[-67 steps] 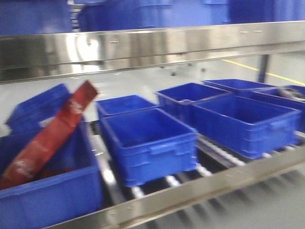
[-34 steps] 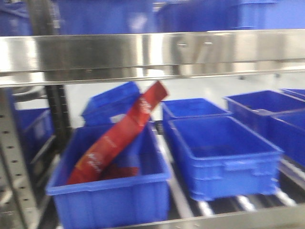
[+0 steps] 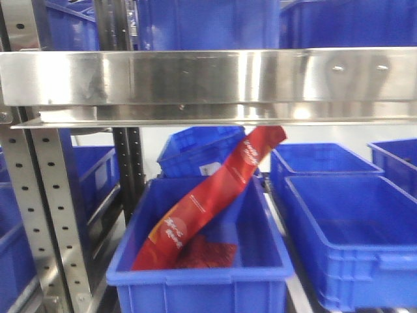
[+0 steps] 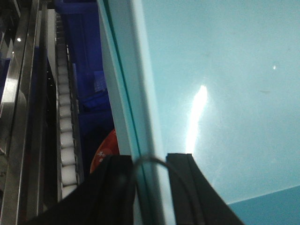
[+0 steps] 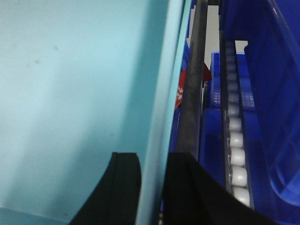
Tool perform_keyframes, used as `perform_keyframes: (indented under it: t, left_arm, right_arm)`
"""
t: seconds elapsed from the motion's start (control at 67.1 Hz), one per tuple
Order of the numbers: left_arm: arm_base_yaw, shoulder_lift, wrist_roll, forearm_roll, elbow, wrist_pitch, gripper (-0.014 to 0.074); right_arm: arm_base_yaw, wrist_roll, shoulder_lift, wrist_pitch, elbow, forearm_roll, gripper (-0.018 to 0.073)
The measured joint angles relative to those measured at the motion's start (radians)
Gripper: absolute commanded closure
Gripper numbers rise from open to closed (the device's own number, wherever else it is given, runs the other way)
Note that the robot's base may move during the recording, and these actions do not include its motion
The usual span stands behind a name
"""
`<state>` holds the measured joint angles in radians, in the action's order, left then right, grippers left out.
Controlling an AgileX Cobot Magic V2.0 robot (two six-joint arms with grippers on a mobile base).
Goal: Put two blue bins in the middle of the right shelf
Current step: 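Drive the base up to the shelf and align with its middle level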
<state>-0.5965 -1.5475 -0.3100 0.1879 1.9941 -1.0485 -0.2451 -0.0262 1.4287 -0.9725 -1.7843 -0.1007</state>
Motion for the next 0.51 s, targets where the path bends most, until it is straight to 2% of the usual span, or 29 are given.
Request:
perform_keyframes:
  t: [0.507]
  left_arm:
    - [0.0,0.0,0.0,0.0,0.0,0.0,0.0707]
  right_arm:
    - [0.0,0.0,0.0,0.0,0.0,0.0,0.0712]
